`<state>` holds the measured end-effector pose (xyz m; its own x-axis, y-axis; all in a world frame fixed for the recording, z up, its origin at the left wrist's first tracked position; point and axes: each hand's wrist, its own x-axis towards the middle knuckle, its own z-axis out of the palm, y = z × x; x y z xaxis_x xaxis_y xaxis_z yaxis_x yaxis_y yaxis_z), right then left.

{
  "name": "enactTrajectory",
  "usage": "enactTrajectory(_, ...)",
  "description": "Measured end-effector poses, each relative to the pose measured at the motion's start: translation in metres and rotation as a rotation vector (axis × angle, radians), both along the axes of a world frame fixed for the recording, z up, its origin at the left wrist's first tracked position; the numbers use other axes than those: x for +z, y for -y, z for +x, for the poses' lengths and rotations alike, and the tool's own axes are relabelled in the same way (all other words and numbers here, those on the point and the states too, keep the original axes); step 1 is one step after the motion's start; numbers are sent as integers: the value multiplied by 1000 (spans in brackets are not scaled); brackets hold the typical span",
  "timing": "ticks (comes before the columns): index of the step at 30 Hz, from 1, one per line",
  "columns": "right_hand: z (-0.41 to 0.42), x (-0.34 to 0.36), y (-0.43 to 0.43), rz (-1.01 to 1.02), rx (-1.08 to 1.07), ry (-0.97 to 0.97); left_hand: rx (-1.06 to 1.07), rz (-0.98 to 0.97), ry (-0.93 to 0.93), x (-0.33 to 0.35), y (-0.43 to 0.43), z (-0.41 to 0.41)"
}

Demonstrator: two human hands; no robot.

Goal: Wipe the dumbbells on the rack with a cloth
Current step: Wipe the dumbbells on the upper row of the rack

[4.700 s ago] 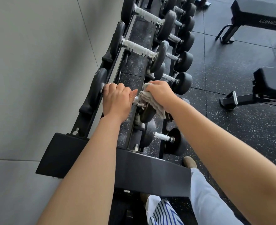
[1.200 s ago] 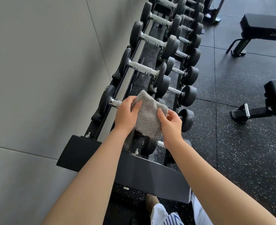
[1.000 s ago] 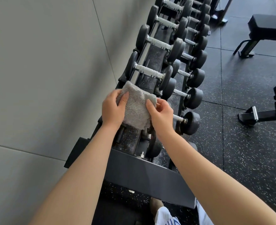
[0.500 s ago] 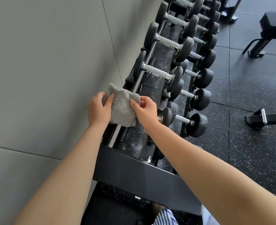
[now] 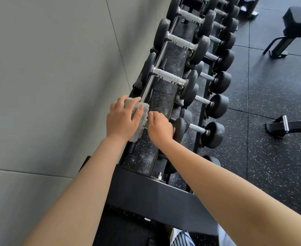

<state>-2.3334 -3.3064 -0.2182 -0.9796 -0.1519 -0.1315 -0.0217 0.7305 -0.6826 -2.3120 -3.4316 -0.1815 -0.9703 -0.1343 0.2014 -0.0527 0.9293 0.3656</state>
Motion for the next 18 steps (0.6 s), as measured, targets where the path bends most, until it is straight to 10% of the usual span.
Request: enactTrajectory(18,-18,3,6,220,-30,141,119,28,279,17,-5,-51)
